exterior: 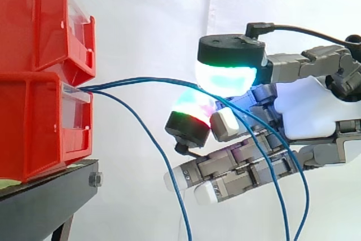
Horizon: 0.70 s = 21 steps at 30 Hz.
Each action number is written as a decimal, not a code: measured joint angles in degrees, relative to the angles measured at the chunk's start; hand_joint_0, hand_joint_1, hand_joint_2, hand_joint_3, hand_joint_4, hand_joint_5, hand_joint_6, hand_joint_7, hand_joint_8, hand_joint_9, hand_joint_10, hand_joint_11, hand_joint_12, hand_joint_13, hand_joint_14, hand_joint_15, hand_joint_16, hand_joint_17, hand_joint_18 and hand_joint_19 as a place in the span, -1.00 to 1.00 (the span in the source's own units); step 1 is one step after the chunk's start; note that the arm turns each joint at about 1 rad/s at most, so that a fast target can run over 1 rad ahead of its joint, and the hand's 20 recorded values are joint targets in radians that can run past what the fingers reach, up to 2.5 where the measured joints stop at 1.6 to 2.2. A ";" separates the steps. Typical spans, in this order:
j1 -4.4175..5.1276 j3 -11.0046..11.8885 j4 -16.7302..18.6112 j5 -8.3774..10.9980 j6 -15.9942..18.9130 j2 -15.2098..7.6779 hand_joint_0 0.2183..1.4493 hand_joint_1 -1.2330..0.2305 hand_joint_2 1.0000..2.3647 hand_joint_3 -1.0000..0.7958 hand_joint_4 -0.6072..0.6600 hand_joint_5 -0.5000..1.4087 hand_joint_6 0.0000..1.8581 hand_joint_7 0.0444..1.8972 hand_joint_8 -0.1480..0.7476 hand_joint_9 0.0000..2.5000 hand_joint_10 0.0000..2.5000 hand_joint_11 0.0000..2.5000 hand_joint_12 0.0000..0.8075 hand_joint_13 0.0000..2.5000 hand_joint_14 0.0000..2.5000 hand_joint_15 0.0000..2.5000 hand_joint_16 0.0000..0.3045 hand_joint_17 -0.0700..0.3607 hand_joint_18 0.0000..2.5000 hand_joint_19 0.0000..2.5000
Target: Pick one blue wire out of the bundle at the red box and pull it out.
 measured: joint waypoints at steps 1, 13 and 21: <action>0.00 0.00 -0.01 0.00 0.01 -0.01 -0.38 -0.61 -0.98 -0.21 0.47 -0.53 -0.45 0.64 -0.17 -0.26 -0.98 -0.42 -0.08 -0.72 -0.99 -0.88 -0.61 -0.05 -0.78 -0.79; -0.06 0.00 -0.08 0.00 0.05 0.01 -0.44 -0.50 -0.98 -0.30 0.48 -0.53 -0.45 0.61 -0.17 -0.25 -0.98 -0.44 -0.07 -0.71 -0.99 -0.88 -0.60 -0.05 -0.75 -0.74; -0.08 0.00 -0.14 0.00 0.05 0.01 -0.43 -0.38 -0.98 -0.24 0.38 -0.54 -0.37 0.52 -0.13 -0.20 -0.98 -0.43 -0.07 -0.67 -0.99 -0.86 -0.61 -0.06 -0.73 -0.71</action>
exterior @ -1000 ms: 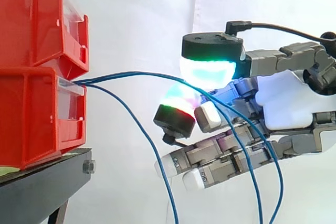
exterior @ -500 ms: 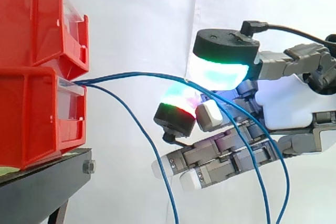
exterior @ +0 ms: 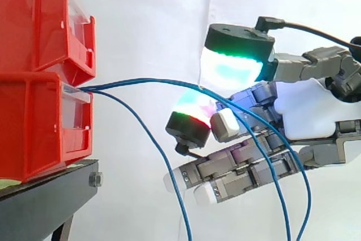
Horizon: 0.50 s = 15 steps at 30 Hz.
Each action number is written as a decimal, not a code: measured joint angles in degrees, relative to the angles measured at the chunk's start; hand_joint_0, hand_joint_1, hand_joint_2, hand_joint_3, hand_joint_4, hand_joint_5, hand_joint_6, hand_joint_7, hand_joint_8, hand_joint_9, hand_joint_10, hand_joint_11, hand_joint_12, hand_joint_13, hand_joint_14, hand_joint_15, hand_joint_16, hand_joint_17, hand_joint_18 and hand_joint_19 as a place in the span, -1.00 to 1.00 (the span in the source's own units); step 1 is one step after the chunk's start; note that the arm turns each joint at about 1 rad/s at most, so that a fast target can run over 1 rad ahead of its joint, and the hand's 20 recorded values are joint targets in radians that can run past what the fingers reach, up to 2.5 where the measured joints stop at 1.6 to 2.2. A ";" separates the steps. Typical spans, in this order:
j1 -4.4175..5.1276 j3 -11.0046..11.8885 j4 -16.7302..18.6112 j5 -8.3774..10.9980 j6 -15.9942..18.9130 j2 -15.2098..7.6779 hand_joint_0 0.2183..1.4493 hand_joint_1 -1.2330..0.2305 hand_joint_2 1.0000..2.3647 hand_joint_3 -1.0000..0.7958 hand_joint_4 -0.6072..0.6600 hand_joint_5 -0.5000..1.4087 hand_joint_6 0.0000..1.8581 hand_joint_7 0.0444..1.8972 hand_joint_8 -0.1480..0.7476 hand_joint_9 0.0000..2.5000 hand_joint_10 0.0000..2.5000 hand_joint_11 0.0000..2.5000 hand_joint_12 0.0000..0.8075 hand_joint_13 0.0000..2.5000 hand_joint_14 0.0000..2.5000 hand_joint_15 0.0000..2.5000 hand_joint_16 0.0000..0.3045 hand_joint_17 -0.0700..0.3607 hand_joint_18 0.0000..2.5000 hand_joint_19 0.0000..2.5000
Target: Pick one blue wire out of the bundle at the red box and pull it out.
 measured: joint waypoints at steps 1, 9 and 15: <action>0.00 0.00 0.01 0.00 0.00 0.00 -0.43 -0.36 -0.98 -0.23 0.39 -0.54 -0.35 0.47 -0.13 -0.19 -0.98 -0.43 -0.07 -0.66 -0.99 -0.86 -0.61 -0.06 -0.72 -0.70; 0.01 0.00 0.08 0.00 -0.05 0.03 -0.43 -0.29 -0.98 -0.22 0.36 -0.53 -0.34 0.51 -0.12 -0.15 -0.98 -0.43 -0.08 -0.65 -0.99 -0.86 -0.62 -0.07 -0.71 -0.70; 0.01 -0.01 0.08 0.00 -0.05 0.01 -0.44 -0.28 -0.97 -0.15 0.31 -0.53 -0.28 0.45 -0.11 -0.13 -0.98 -0.41 -0.07 -0.63 -0.99 -0.84 -0.62 -0.07 -0.71 -0.69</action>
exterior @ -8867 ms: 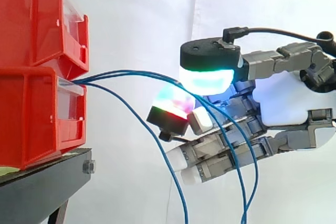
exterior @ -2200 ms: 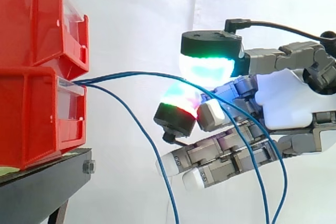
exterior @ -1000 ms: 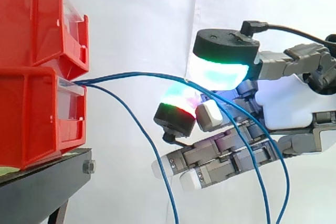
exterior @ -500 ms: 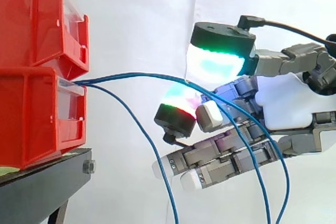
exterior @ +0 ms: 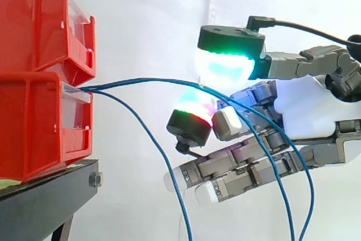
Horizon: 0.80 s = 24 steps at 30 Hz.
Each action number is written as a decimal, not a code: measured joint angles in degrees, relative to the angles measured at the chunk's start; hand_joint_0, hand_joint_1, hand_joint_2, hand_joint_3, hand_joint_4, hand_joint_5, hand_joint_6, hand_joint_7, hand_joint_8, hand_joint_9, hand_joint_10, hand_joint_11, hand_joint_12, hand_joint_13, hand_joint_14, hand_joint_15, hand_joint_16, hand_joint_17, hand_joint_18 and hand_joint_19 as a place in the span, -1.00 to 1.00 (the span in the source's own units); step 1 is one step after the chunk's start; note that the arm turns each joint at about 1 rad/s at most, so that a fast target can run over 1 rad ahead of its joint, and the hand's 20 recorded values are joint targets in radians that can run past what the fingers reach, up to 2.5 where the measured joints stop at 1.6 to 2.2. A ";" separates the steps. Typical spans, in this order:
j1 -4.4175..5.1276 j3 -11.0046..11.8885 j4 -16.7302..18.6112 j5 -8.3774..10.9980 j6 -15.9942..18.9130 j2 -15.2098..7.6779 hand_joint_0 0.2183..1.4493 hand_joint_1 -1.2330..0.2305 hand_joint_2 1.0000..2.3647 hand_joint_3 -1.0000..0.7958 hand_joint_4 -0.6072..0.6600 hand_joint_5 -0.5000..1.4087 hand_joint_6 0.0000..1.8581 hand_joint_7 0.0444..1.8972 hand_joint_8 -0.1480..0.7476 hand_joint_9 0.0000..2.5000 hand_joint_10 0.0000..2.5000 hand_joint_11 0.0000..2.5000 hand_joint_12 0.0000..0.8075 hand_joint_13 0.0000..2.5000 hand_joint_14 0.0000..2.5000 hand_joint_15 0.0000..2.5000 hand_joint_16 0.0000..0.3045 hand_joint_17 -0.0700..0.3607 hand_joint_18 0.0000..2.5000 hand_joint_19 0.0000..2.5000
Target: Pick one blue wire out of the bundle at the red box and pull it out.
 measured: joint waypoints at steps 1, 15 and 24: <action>0.00 0.00 0.00 0.00 0.00 0.00 -0.45 -0.28 -0.97 -0.13 0.30 -0.53 -0.27 0.43 -0.12 -0.13 -0.98 -0.42 -0.07 -0.63 -0.99 -0.85 -0.62 -0.07 -0.70 -0.68; 0.00 -0.03 0.01 0.00 -0.01 -0.02 -0.47 -0.15 -0.98 -0.13 0.27 -0.50 -0.37 0.56 -0.13 -0.12 -0.98 -0.46 -0.05 -0.63 -0.99 -0.85 -0.60 -0.04 -0.70 -0.67; 0.00 -0.01 -0.08 0.00 -0.01 -0.01 -0.49 -0.15 -0.98 -0.13 0.27 -0.51 -0.37 0.53 -0.07 -0.13 -0.98 -0.47 0.00 -0.63 -0.99 -0.84 -0.57 0.00 -0.71 -0.67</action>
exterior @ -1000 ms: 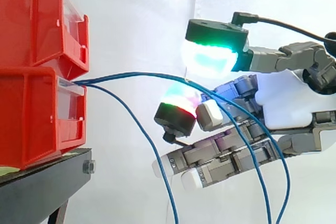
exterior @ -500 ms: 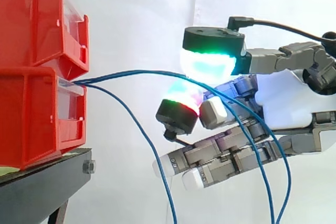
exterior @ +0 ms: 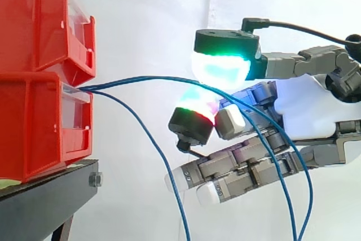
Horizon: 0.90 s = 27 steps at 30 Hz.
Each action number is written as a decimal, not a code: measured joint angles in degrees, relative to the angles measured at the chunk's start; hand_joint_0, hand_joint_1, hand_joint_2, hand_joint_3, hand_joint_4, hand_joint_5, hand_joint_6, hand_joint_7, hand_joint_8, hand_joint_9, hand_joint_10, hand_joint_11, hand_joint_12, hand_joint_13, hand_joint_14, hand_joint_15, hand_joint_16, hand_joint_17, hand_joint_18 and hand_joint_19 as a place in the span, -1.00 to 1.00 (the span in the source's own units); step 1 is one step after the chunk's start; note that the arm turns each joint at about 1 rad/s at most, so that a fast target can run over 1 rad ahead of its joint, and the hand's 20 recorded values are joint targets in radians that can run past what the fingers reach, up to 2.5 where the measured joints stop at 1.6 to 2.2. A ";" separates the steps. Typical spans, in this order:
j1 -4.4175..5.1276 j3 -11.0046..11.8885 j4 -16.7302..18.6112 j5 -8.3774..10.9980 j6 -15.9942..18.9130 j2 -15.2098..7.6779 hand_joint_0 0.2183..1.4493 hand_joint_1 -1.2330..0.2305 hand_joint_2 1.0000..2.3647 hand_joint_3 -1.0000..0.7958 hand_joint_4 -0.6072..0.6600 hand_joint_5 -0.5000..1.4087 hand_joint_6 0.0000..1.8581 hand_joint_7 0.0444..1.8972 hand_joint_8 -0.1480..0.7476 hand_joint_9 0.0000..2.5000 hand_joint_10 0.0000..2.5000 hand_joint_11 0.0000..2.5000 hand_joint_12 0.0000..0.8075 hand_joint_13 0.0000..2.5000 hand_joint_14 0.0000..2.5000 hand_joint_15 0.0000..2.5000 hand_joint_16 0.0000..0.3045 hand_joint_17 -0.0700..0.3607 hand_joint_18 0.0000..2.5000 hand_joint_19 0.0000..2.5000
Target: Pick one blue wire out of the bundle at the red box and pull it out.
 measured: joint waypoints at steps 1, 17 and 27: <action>0.00 0.01 0.01 0.00 -0.01 0.00 -0.50 -0.15 -0.98 -0.14 0.28 -0.51 -0.36 0.53 -0.06 -0.13 -0.98 -0.47 0.00 -0.63 -0.99 -0.84 -0.57 0.01 -0.71 -0.67; 0.01 0.00 0.08 0.00 -0.02 0.00 -0.53 -0.07 -0.98 -0.12 0.30 -0.51 -0.39 0.52 -0.01 -0.14 -0.98 -0.49 0.09 -0.63 -0.99 -0.85 -0.53 0.08 -0.70 -0.67; 0.00 -0.01 0.15 0.00 -0.03 -0.01 -0.46 -0.22 -0.98 -0.05 0.29 -0.52 -0.34 0.45 -0.01 -0.13 -0.98 -0.48 0.06 -0.62 -0.99 -0.85 -0.54 0.06 -0.68 -0.67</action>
